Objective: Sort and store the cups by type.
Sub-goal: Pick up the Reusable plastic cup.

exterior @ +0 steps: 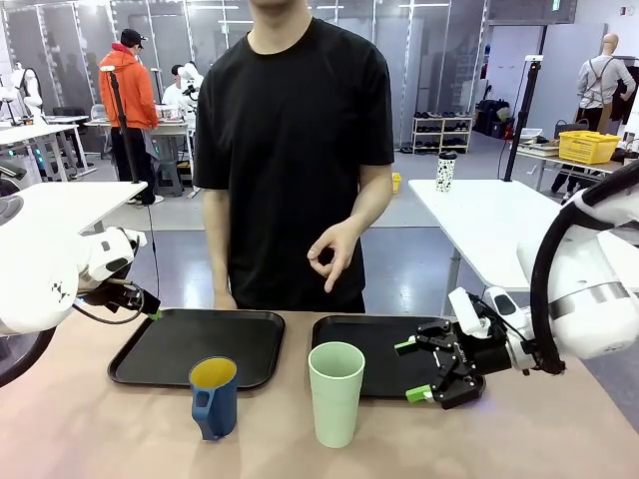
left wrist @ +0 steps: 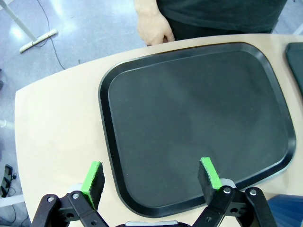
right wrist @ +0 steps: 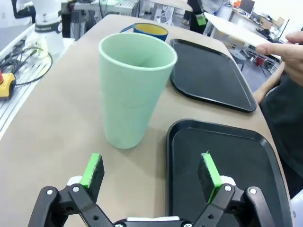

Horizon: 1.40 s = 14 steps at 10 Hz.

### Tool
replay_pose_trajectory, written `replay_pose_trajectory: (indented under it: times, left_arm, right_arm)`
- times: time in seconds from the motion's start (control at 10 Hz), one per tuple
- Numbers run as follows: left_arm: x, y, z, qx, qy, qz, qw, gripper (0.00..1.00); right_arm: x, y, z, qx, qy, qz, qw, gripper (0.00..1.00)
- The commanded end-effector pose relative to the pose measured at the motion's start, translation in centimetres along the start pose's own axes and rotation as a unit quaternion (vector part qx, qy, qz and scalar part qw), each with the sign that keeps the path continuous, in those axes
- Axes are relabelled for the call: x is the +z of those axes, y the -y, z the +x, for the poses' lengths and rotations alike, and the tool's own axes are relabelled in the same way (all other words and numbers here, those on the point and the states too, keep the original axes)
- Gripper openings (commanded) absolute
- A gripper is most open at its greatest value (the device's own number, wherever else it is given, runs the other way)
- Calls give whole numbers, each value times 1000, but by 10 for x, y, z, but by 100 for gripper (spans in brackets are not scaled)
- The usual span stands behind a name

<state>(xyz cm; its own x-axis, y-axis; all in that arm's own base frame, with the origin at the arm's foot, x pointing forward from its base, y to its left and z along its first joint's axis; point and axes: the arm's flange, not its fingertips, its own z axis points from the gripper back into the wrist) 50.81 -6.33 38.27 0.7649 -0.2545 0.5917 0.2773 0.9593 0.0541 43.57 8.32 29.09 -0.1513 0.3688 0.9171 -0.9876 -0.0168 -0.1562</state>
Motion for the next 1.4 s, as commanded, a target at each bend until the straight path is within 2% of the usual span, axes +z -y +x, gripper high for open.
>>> replay_pose_trajectory:
  times: [0.0, 0.2, 0.3, 0.4, 0.9, 1.3]
  left_arm:
    - [1, 0, 1, -5, 1, 1, 1000, 100]
    - [1, 0, 1, -5, 1, 1, 1000, 100]
    - [1, 0, 1, -5, 1, 1, 1000, 100]
    - [1, 0, 1, -5, 1, 1, 1000, 100]
    - [1, 0, 1, -5, 1, 1, 1000, 100]
    - [1, 0, 1, -5, 1, 1, 1000, 100]
  right_arm:
    - [-18, 0, -39, 4, 27, -19, 999, 100]
    - [-26, 7, -42, 1, 33, -36, 999, 100]
    - [-28, 8, -40, -12, 8, -36, 999, 100]
    - [-11, 14, -12, -22, 22, -19, 999, 100]
    - [-12, 17, -13, -27, 20, -22, 999, 100]
    - [-39, 25, -28, -16, 60, 27, 998, 100]
